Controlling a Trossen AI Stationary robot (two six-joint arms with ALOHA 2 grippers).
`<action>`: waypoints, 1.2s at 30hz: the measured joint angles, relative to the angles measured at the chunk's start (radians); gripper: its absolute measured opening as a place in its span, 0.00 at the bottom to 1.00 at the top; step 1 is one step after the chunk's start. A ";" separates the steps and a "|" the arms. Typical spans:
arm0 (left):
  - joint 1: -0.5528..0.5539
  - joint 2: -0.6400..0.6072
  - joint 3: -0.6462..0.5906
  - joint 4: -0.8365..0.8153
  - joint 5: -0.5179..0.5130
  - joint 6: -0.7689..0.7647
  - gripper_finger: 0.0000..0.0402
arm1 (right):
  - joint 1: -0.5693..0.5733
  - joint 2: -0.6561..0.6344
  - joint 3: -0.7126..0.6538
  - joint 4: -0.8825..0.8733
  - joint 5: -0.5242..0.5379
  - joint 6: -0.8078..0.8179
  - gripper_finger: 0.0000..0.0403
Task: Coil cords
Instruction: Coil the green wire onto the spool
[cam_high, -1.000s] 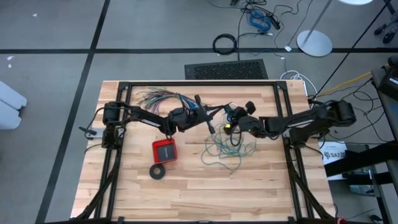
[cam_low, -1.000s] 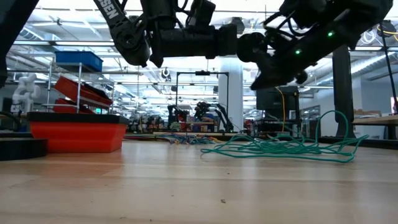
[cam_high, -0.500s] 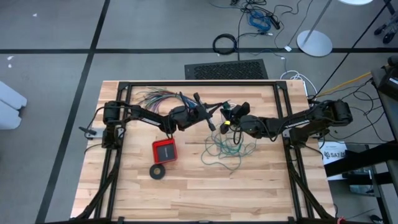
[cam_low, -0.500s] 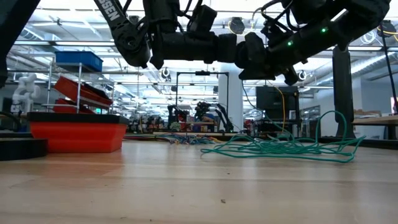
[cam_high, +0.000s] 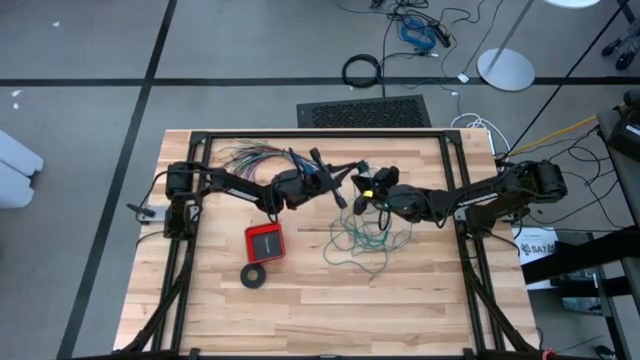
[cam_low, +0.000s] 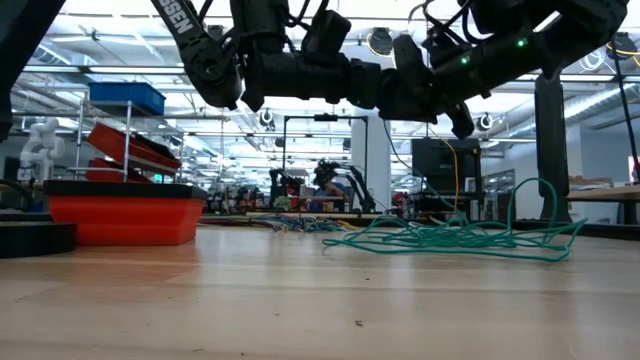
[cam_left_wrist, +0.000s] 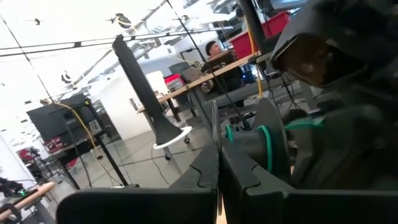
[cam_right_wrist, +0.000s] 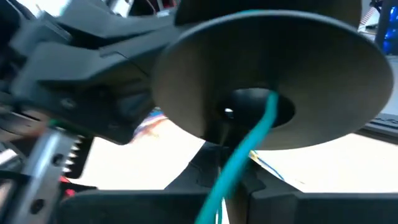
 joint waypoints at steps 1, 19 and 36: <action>0.004 0.000 0.000 0.002 -0.004 0.004 0.00 | 0.000 0.000 0.000 0.014 0.000 -0.001 0.00; 0.015 0.049 0.001 0.049 -0.051 0.197 0.00 | 0.002 0.000 0.000 0.111 0.027 -0.015 0.00; -0.005 0.055 -0.003 -0.073 -0.002 0.332 0.00 | 0.003 -0.024 0.002 -0.027 -0.052 0.063 0.00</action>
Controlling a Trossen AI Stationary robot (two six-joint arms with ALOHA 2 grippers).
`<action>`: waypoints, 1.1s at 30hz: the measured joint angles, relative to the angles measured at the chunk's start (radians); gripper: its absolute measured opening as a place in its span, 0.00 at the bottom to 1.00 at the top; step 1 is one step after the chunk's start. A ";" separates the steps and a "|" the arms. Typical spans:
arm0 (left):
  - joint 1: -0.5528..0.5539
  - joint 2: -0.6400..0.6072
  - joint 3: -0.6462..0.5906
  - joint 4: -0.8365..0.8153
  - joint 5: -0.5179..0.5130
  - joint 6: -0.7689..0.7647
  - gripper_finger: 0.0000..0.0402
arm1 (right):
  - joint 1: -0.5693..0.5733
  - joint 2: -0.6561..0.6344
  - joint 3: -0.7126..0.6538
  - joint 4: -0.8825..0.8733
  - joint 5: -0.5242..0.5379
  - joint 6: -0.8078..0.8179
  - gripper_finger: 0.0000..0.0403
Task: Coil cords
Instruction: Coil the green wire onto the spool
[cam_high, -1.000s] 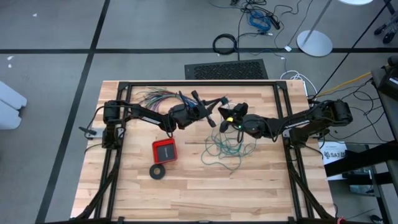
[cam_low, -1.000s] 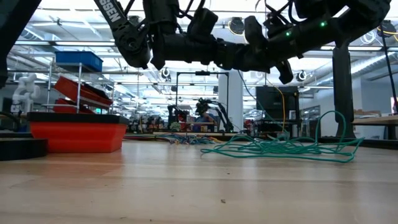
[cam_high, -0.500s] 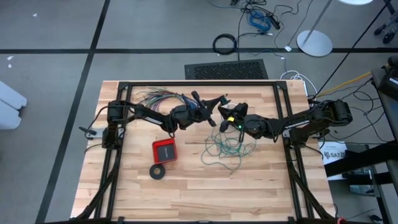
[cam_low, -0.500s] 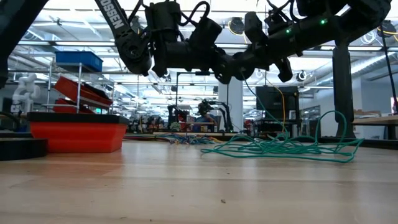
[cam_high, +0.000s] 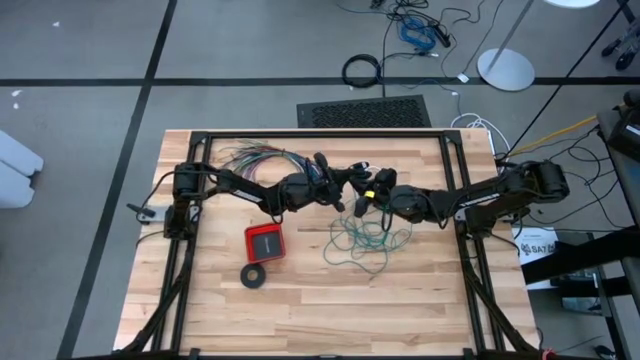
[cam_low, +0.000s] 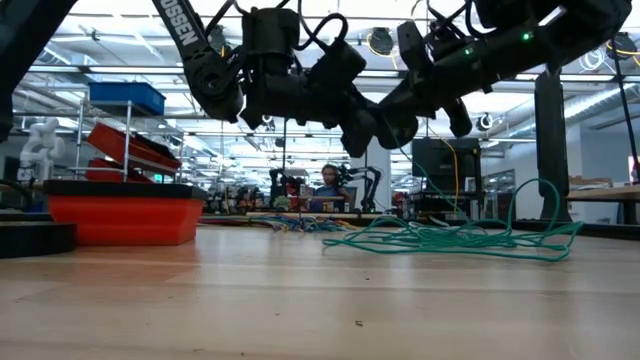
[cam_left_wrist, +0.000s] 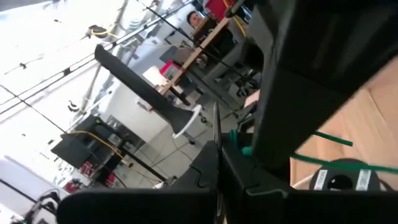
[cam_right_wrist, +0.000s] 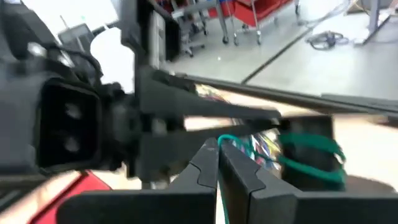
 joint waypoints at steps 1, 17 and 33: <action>-0.002 0.000 0.000 -0.006 0.000 0.013 0.00 | -0.001 -0.008 0.000 -0.022 0.001 0.005 0.00; -0.024 -0.002 0.002 -0.076 0.052 0.071 0.00 | -0.005 -0.257 0.000 -0.474 -0.031 0.004 0.00; -0.011 -0.105 0.002 -0.223 0.179 -0.170 0.00 | 0.005 -0.310 0.002 -0.599 -0.081 -0.199 0.00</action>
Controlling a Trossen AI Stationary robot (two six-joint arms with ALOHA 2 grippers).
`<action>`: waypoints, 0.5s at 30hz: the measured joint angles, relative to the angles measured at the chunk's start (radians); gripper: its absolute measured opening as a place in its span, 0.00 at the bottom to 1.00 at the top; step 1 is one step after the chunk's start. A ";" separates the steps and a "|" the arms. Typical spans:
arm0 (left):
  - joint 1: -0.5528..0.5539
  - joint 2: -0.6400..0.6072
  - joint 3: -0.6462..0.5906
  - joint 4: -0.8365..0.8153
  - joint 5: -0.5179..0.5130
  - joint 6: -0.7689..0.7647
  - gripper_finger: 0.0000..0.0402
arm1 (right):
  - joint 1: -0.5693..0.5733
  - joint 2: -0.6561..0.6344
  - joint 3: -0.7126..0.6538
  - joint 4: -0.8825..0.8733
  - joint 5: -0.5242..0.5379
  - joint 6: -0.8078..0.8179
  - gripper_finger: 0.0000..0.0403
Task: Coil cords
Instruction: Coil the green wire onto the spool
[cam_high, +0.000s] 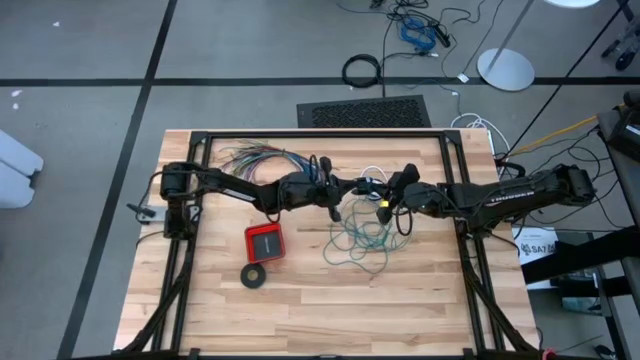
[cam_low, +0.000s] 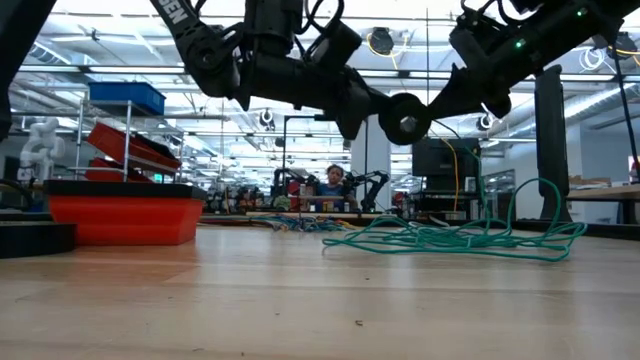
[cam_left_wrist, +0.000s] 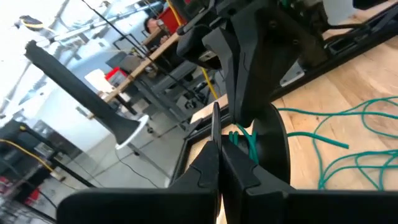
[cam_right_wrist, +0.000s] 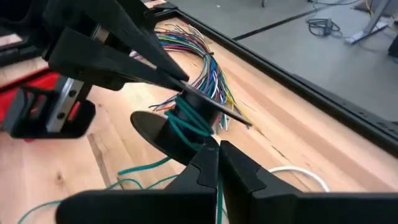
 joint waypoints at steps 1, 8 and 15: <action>0.001 -0.002 0.000 -0.003 0.003 -0.009 0.00 | 0.000 0.000 0.000 -0.002 -0.001 -0.011 0.00; 0.004 -0.018 0.000 -0.050 0.016 -0.036 0.00 | -0.001 0.001 0.000 -0.030 -0.042 -0.062 0.00; 0.006 -0.021 0.000 -0.062 0.060 -0.067 0.00 | -0.001 0.001 -0.002 -0.051 -0.095 -0.114 0.00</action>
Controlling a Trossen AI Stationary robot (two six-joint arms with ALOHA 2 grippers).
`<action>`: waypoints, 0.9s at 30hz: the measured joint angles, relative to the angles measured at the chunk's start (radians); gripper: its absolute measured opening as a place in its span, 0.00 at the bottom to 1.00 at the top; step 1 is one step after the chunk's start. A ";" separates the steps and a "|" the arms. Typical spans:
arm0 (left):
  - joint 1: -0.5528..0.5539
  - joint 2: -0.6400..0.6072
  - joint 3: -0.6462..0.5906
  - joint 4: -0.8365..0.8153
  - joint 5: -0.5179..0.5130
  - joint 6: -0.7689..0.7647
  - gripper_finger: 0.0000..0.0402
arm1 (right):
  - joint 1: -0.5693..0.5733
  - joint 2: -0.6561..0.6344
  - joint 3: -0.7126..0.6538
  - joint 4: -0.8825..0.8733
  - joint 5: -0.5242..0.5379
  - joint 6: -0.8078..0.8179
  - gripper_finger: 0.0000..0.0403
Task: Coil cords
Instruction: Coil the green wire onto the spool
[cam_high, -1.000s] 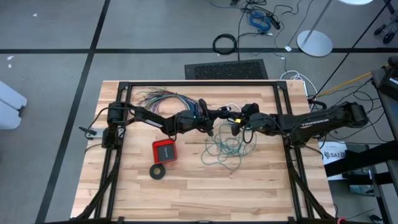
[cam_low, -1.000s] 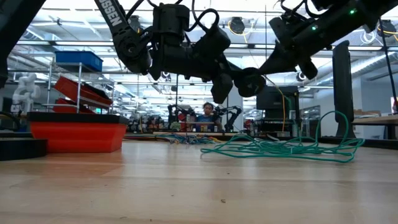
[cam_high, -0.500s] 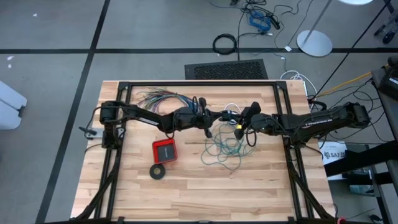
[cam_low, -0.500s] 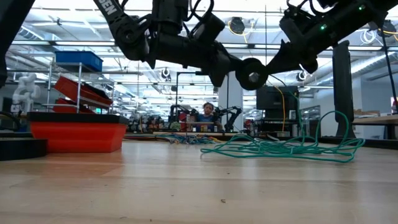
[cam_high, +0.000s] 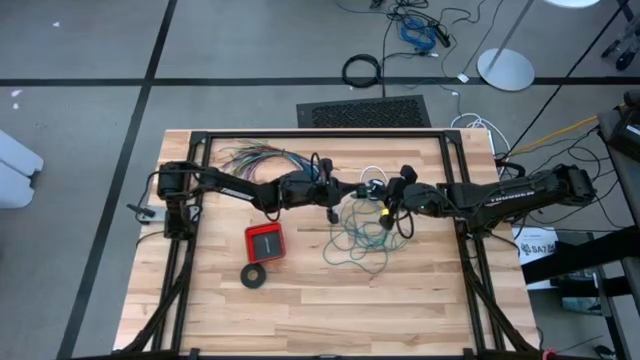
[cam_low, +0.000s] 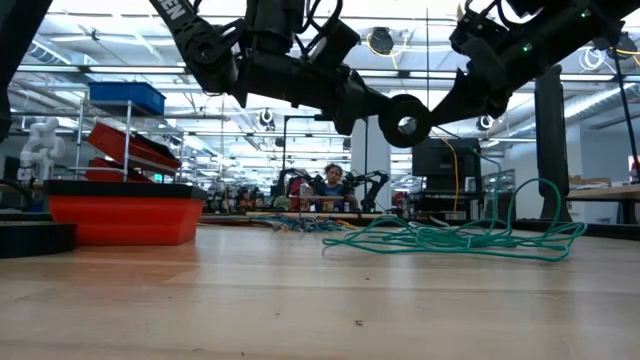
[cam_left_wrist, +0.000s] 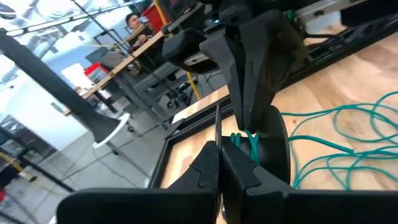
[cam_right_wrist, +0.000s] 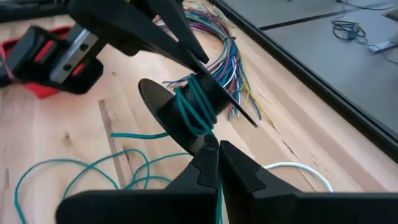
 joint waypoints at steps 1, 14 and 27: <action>0.002 0.000 0.000 -0.004 0.015 -0.002 0.00 | 0.000 0.000 0.000 -0.006 -0.003 -0.008 0.00; 0.002 -0.006 0.001 -0.015 0.034 -0.005 0.00 | -0.002 0.002 -0.004 -0.072 0.008 -0.052 0.15; 0.028 -0.005 0.001 -0.016 0.078 -0.077 0.00 | 0.030 0.002 -0.003 -0.112 -0.006 -0.016 0.10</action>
